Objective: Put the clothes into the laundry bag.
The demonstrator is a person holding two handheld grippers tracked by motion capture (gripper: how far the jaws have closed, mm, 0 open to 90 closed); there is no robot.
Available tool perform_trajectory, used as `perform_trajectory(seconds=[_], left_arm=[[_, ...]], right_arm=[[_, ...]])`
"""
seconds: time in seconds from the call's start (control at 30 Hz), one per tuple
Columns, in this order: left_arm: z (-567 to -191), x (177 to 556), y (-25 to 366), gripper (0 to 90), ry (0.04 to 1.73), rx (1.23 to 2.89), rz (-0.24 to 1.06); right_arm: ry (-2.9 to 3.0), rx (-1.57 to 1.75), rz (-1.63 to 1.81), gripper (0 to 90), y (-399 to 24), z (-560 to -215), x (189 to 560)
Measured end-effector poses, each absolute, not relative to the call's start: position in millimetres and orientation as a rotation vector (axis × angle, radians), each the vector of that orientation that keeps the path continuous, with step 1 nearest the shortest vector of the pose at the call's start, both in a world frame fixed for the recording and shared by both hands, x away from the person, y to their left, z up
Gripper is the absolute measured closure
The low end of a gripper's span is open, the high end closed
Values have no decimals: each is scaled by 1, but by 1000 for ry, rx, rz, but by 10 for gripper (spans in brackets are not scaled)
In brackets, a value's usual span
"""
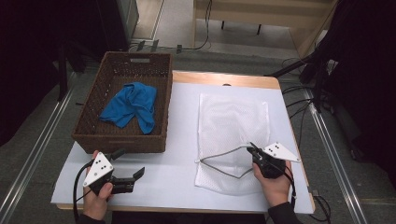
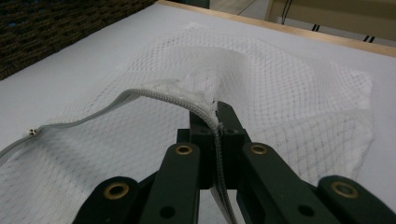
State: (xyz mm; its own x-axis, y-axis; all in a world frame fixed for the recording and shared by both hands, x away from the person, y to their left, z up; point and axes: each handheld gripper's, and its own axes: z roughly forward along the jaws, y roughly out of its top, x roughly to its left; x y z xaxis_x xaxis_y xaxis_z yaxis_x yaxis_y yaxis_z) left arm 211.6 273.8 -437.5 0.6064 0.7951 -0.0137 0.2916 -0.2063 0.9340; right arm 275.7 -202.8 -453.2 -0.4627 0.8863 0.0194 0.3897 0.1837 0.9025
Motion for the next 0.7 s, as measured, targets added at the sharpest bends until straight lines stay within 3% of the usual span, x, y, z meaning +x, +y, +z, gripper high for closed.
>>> perform_trajectory(seconds=[0.7], left_arm=[[-390, 224, 275, 70, 885, 1712, 692]], right_arm=[[1957, 1150, 1242, 869, -203, -456, 276]])
